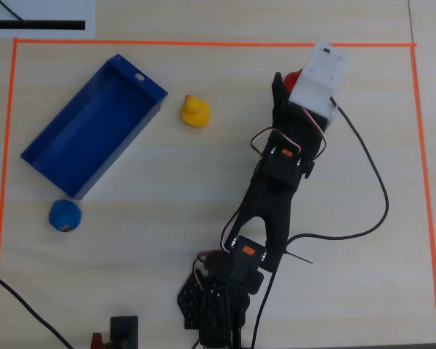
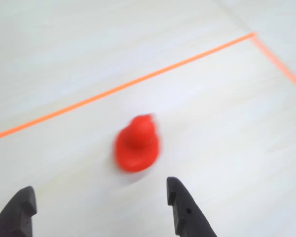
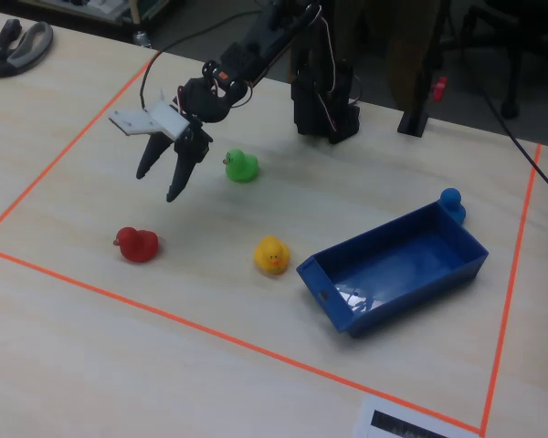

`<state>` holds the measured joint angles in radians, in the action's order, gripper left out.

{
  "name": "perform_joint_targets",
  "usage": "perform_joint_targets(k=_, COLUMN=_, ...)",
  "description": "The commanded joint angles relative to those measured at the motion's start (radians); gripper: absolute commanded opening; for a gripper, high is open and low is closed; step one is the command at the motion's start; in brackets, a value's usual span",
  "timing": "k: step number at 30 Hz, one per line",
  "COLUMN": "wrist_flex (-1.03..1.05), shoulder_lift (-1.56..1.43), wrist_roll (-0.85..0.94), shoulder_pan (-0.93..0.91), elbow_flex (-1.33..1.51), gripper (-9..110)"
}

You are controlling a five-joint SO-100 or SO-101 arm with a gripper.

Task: Grasp red duck and put it into box.

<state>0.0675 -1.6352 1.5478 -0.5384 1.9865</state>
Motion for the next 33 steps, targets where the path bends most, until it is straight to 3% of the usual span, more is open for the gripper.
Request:
perform_joint_targets(k=1, wrist_flex=-0.049, shoulder_lift=0.008, wrist_roll=0.031, shoulder_pan=-0.04, elbow_flex=-0.075, gripper=36)
perform_joint_targets(k=7, wrist_flex=-0.083, shoulder_lift=0.035, wrist_roll=0.04, shoulder_pan=-0.055, elbow_flex=-0.092, gripper=46)
perform_joint_targets(k=17, wrist_flex=-0.084, shoulder_lift=0.143, wrist_roll=0.003, shoulder_pan=0.005, elbow_flex=-0.152, gripper=44)
perform_joint_targets(k=33, wrist_flex=0.028, shoulder_lift=0.454, wrist_roll=-0.017, shoulder_pan=-0.052, elbow_flex=-0.58, gripper=44)
